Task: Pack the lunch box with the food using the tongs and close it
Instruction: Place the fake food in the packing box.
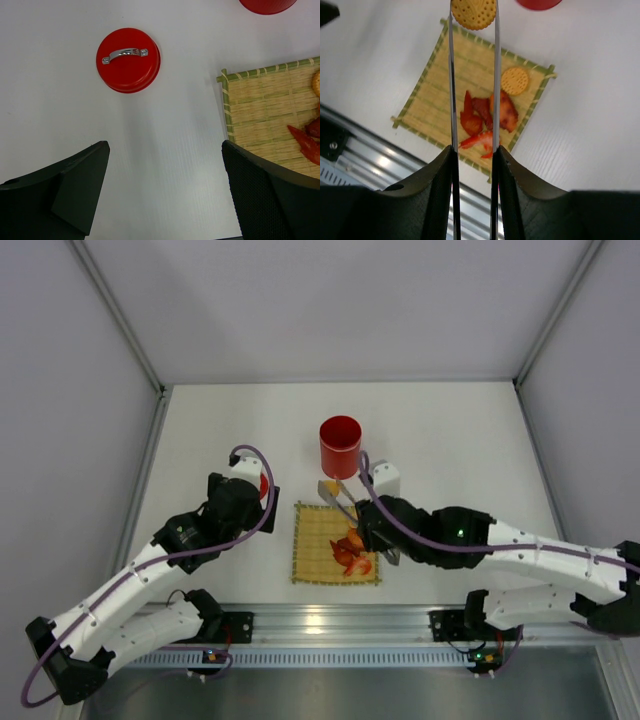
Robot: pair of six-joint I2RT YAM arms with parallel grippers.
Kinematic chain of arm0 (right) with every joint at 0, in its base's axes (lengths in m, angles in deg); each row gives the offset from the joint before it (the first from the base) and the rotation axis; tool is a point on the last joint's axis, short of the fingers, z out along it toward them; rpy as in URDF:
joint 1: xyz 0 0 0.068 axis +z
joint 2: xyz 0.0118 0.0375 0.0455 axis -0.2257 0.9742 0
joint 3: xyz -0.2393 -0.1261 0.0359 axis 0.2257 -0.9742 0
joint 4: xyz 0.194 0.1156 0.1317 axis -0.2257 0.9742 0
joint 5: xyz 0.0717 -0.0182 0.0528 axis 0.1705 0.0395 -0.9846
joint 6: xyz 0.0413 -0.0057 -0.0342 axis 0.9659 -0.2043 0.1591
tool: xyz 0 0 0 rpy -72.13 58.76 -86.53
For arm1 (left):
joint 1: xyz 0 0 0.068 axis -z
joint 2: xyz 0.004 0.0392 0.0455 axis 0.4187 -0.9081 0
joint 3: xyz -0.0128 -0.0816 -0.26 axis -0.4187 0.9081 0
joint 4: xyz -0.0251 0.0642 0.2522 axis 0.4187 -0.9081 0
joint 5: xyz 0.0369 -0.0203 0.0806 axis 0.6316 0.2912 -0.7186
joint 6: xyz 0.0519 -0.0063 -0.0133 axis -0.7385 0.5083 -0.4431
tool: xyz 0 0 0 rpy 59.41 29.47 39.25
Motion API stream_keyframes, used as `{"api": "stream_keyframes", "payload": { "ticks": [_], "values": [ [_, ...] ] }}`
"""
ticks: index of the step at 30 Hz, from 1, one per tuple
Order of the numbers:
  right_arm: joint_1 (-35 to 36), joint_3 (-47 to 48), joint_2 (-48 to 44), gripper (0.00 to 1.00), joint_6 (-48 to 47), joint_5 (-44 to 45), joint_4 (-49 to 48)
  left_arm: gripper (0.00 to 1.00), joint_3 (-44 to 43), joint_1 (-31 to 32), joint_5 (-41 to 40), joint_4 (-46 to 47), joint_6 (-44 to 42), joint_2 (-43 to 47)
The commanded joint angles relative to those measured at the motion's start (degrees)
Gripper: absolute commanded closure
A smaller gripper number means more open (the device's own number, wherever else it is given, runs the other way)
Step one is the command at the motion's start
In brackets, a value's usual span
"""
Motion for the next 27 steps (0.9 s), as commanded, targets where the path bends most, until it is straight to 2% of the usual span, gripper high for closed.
{"api": "stream_keyframes", "payload": {
  "ticks": [1,5,9,18,27],
  "values": [
    [-8.3,8.1,-2.0,0.64,-7.9,1.0,-0.5,0.01,0.4,0.0,-0.1,1.2,0.3,0.7],
    [-16.0,14.8,1.5,0.64,-12.5,0.0,-0.5,0.01,0.4,0.0,-0.1,1.2,0.3,0.8],
    [-23.9,19.4,6.6,0.64,-15.7,-5.5,-2.0,0.01,0.4,0.0,-0.1,1.1,0.3,0.8],
    [-30.0,23.3,14.4,0.64,-18.2,-11.5,-5.6,0.01,0.4,0.0,0.0,1.3,0.3,0.9],
    [-30.9,21.0,17.4,0.64,-18.0,-13.4,-7.8,0.01,0.5,0.0,0.1,1.2,0.3,1.0]
  ]
}}
